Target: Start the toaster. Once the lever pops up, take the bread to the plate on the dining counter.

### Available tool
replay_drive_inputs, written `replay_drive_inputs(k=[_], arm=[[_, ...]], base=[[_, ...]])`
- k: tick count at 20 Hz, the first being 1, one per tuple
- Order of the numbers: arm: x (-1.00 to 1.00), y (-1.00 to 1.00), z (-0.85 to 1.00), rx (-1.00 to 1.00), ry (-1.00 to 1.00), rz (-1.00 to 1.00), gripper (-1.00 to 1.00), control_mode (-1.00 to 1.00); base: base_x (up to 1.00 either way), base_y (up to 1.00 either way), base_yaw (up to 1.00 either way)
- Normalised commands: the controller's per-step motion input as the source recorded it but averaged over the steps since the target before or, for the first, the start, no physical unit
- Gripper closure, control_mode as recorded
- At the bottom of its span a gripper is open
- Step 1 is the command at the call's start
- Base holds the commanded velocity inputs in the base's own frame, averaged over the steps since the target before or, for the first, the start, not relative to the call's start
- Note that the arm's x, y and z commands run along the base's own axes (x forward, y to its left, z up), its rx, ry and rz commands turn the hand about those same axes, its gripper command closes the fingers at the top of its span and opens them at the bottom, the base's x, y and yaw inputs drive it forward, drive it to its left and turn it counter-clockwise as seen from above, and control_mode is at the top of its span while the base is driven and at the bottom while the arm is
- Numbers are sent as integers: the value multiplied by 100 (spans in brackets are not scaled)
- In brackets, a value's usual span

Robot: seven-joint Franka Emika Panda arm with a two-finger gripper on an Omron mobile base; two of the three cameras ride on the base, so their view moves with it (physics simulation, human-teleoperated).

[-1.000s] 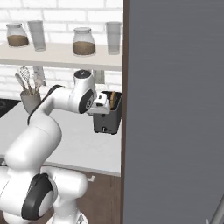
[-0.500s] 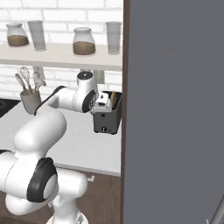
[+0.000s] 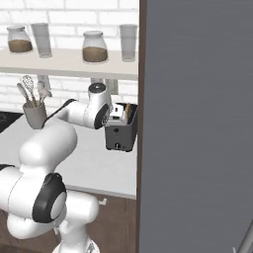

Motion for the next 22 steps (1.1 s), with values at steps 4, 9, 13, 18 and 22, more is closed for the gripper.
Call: replay_drive_inputs(k=[4,9,13,18,22], arm=[[13,0,-22,0,-10,0,100,-100],[9,-8,-14,0,-2,1,100,-100],[2,-14,0,0,0,1,100,-100],[15,-11,0,0,0,0,100,-100],[34,0,-2,0,0,0,100,-100]], base=[[0,0,0],[0,0,0],[0,0,0],[0,0,0],[0,0,0]])
